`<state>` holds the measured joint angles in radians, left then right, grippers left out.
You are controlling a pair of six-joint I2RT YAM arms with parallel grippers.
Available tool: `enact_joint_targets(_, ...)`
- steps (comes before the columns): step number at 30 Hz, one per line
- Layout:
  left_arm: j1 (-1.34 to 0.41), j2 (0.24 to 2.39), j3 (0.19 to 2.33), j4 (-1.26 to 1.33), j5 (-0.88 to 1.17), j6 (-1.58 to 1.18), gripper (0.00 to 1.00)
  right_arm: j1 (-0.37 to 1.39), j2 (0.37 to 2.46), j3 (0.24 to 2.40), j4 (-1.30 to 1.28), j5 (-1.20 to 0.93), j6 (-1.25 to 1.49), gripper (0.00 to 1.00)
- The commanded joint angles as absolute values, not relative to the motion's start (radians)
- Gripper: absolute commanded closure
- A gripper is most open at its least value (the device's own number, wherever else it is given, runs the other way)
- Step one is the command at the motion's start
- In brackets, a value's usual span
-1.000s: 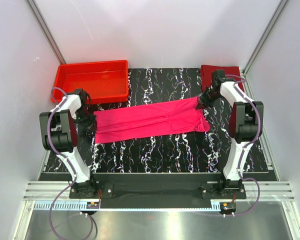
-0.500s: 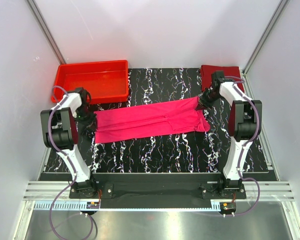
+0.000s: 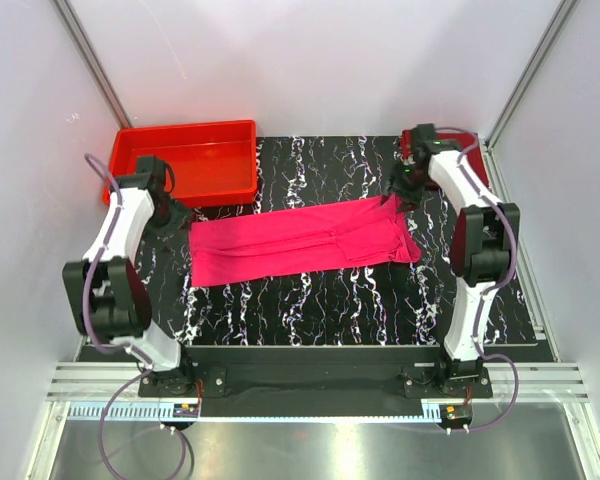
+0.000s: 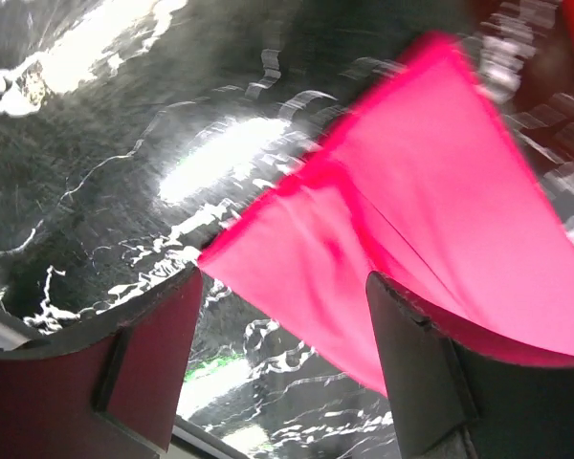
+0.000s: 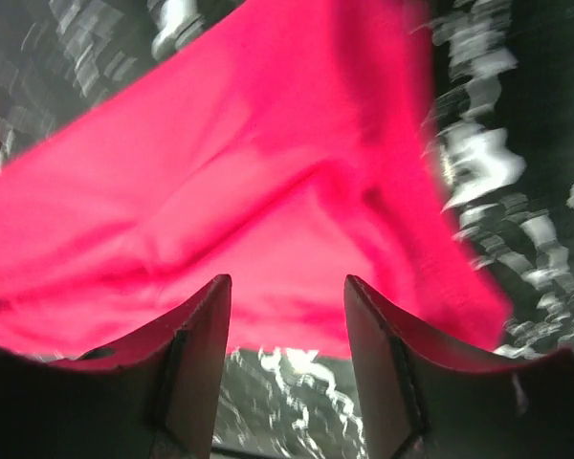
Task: Fold and stack the t-shirts
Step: Fold the tshirt
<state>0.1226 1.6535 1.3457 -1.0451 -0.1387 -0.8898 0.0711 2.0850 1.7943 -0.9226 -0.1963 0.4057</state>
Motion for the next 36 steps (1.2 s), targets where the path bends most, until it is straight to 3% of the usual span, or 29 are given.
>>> enact_joint_targets(1,0.019,1.546,1.358,-0.973,-0.190,-0.776,0.25,0.243,1.979,1.827,-0.991,-0.216,0.318,0.42)
enact_joint_targets(3,-0.032,1.494,1.298,-0.881,-0.103,-0.700,0.29,0.288,1.968,1.795,-0.941,-0.303,0.324,0.43)
enact_joint_targets(5,-0.110,1.482,1.250,-0.787,-0.006,-0.658,0.42,0.360,1.956,1.737,-0.875,-0.348,0.357,0.46)
enact_joint_targets(9,-0.216,1.560,1.201,-0.655,0.210,-0.621,0.51,0.455,1.954,1.668,-0.789,-0.339,0.414,0.56)
enact_joint_targets(10,-0.248,1.581,1.192,-0.620,0.280,-0.618,0.58,0.472,1.960,1.652,-0.775,-0.324,0.423,0.58)
enact_joint_targets(13,-0.302,1.644,1.157,-0.554,0.305,-0.611,0.66,0.550,1.991,1.649,-0.743,-0.289,0.448,0.62)
enact_joint_targets(17,-0.318,1.698,1.144,-0.511,0.298,-0.617,0.67,0.601,2.031,1.643,-0.732,-0.227,0.483,0.78)
enact_joint_targets(20,-0.321,1.749,1.166,-0.509,0.301,-0.609,0.67,0.606,2.031,1.612,-0.700,-0.169,0.491,0.79)
enact_joint_targets(36,-0.324,1.805,1.158,-0.546,0.256,-0.578,0.67,0.606,2.190,1.735,-0.709,-0.061,0.485,0.69)
